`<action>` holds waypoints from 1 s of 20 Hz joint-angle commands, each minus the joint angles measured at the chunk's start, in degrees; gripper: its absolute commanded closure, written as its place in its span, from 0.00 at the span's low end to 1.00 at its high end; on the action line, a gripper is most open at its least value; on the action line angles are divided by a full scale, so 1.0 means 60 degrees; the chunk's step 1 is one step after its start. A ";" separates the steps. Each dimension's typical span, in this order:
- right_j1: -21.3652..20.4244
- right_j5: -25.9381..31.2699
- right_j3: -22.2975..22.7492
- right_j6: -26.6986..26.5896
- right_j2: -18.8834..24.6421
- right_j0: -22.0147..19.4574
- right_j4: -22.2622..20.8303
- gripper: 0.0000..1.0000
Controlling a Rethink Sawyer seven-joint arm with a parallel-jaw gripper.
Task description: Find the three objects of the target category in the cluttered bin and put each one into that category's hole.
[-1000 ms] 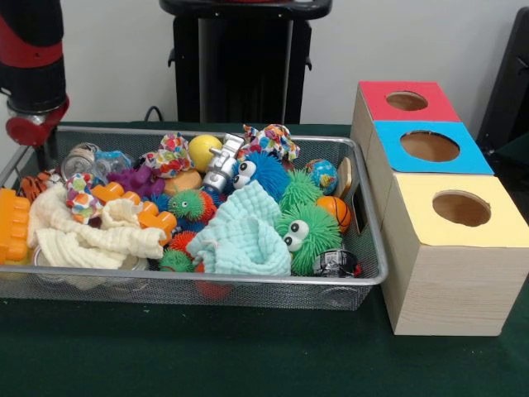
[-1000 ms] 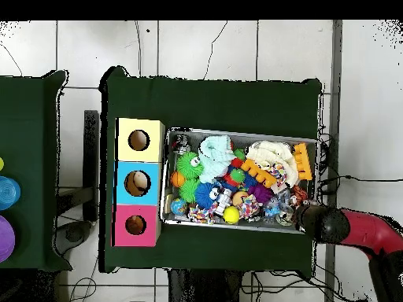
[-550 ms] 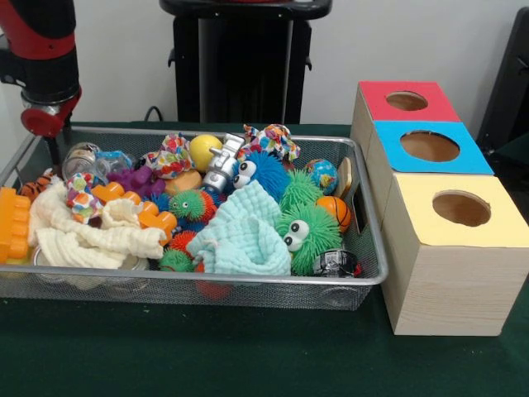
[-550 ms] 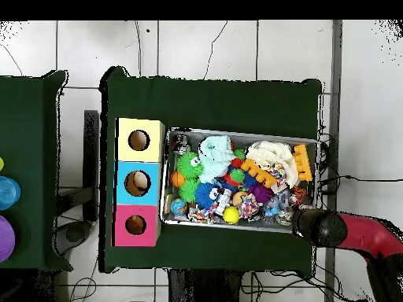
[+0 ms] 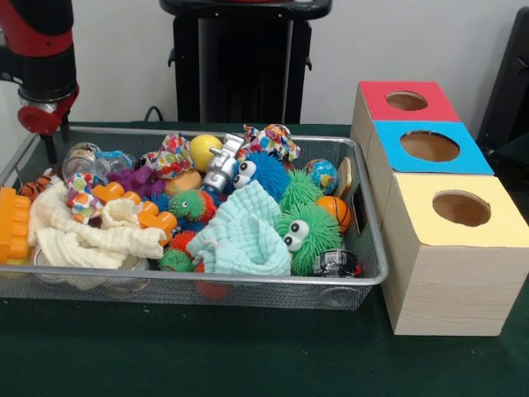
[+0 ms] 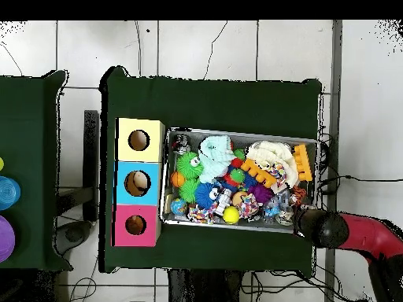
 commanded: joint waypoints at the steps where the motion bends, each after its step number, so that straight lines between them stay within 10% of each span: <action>1: 0.0221 0.0515 0.0529 -0.0969 0.0334 -0.0188 -0.0580 0.00; 20: 0.0360 0.0209 -0.0244 -0.1184 0.0876 -0.0089 -0.0667 0.00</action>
